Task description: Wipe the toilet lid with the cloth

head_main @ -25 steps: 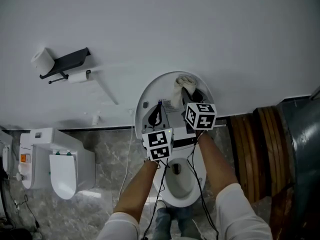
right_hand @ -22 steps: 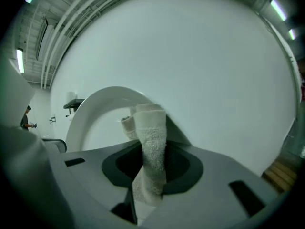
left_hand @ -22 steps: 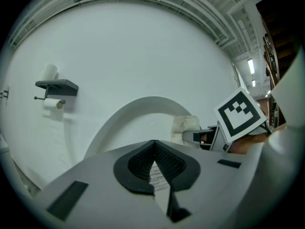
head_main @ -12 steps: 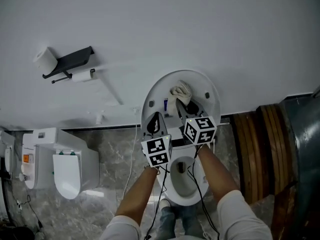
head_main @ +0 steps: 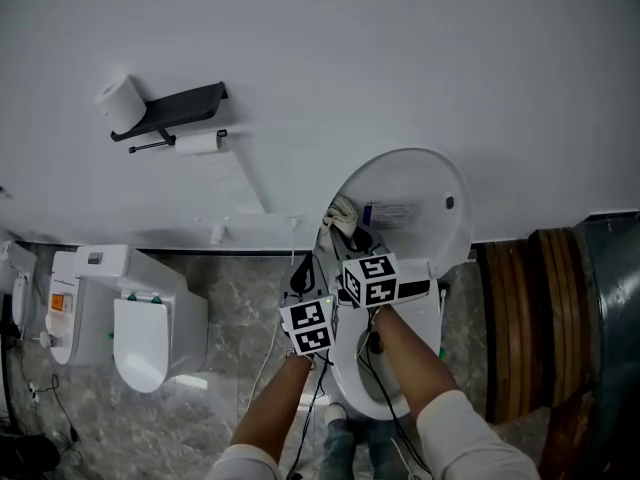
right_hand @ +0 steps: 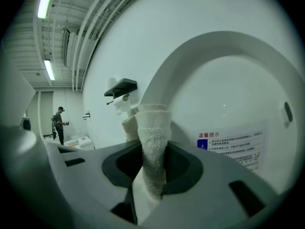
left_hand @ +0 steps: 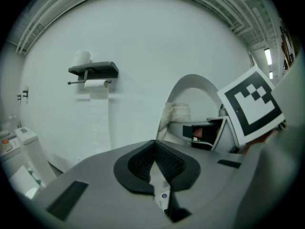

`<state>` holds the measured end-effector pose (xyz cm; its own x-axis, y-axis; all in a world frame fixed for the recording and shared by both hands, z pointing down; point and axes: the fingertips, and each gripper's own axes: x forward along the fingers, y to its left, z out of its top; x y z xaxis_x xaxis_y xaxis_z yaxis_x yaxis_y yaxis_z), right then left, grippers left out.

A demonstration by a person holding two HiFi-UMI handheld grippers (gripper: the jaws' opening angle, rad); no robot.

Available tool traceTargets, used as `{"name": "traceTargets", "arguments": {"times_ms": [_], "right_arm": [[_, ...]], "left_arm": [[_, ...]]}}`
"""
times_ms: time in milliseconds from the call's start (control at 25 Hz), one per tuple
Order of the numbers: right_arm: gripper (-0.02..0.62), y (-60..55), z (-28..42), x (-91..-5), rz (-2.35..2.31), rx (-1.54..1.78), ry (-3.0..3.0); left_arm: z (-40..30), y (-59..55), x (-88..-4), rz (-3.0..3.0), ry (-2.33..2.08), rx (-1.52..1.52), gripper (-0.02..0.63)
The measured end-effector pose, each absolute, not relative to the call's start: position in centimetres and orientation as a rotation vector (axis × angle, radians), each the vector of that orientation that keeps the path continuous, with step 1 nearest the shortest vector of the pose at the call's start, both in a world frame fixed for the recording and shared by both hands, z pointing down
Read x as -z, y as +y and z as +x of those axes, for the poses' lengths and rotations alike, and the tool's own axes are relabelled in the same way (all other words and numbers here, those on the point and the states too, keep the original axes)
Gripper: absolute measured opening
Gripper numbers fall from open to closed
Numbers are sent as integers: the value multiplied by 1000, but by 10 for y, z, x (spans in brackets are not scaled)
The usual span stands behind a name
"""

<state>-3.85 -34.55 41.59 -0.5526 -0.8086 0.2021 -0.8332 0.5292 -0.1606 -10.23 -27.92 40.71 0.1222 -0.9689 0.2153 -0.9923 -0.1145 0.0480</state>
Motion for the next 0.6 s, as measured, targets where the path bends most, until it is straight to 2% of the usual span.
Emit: {"name": "traceTargets", "arguments": {"times_ms": [240,600], "right_arm": [[101,-354,-7,-415,1466,-268,-2615],[101,-368,153,-436,1796,-318,-2338]], "left_arm": [[-73,-287,-411,2243,-1900,-183,12],[17,-301,-412,2295,-1760,-170,12]]}}
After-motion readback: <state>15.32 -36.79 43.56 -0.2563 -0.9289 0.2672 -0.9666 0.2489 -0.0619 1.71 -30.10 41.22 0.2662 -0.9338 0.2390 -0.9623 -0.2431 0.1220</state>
